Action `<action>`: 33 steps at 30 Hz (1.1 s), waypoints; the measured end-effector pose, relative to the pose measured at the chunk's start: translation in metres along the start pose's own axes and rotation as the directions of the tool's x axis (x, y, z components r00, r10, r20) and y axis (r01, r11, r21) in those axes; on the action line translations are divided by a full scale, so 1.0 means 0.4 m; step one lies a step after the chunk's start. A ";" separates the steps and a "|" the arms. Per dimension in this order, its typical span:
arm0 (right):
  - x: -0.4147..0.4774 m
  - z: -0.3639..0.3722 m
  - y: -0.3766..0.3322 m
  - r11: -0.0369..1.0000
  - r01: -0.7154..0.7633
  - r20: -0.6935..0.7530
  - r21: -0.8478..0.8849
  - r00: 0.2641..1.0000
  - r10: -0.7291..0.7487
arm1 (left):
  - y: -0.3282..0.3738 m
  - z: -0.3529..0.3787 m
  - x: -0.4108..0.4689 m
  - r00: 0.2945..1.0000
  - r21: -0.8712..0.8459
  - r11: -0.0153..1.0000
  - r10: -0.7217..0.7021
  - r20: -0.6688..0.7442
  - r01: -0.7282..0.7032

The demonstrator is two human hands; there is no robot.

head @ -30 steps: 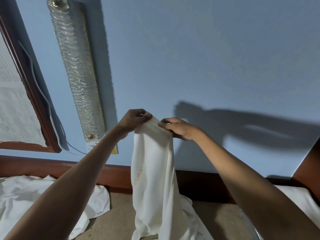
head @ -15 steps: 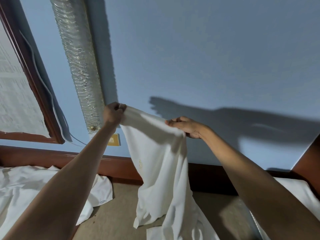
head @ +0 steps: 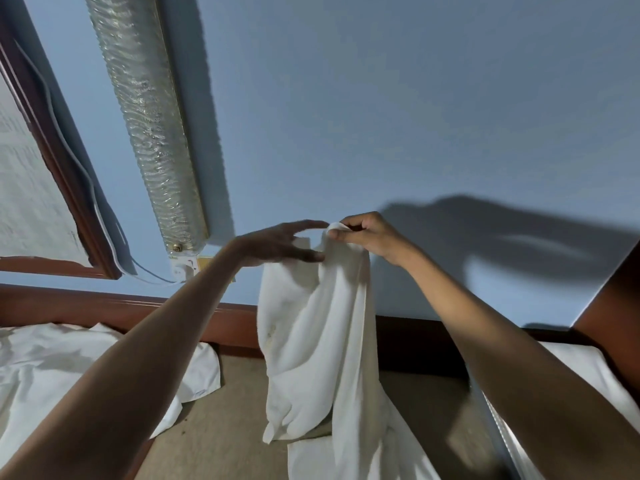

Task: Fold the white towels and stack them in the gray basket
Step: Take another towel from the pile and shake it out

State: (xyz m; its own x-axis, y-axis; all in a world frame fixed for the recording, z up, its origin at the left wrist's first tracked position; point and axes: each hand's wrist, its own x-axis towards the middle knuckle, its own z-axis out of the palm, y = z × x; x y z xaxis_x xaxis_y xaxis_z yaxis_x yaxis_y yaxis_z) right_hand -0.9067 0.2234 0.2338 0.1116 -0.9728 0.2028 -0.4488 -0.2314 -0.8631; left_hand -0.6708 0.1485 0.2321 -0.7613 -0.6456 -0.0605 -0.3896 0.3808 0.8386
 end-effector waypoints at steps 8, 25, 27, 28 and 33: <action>-0.035 0.007 0.087 0.966 -0.079 -0.056 -0.248 0.996 0.067 | 0.064 -0.023 -0.002 0.975 0.075 0.990 0.132 -0.178 -0.120; -0.050 0.055 0.140 1.000 -0.021 -0.137 -0.018 0.990 0.018 | -0.130 -0.075 -0.041 0.753 0.144 0.944 -0.138 -0.644 0.297; -0.026 0.051 0.069 0.999 0.034 -0.104 -0.011 0.994 -0.035 | -0.091 -0.040 -0.039 0.902 0.166 0.966 -0.112 -0.416 0.197; -0.016 0.048 0.037 0.998 0.050 -0.092 0.028 0.995 -0.047 | -0.065 -0.022 -0.036 0.955 0.154 0.976 -0.108 -0.276 0.155; 0.002 0.001 -0.010 0.996 0.063 -0.110 0.059 0.992 -0.056 | 0.041 0.007 -0.028 0.999 0.043 0.999 -0.018 -0.045 0.020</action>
State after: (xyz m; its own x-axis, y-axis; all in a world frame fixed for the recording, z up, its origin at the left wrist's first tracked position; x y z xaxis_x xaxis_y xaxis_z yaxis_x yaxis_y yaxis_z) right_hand -0.9046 0.2237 0.2372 0.0382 -0.9530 0.3007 -0.3878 -0.2915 -0.8745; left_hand -0.6702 0.1637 0.2448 -0.7301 -0.6814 -0.0516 -0.4267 0.3955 0.8133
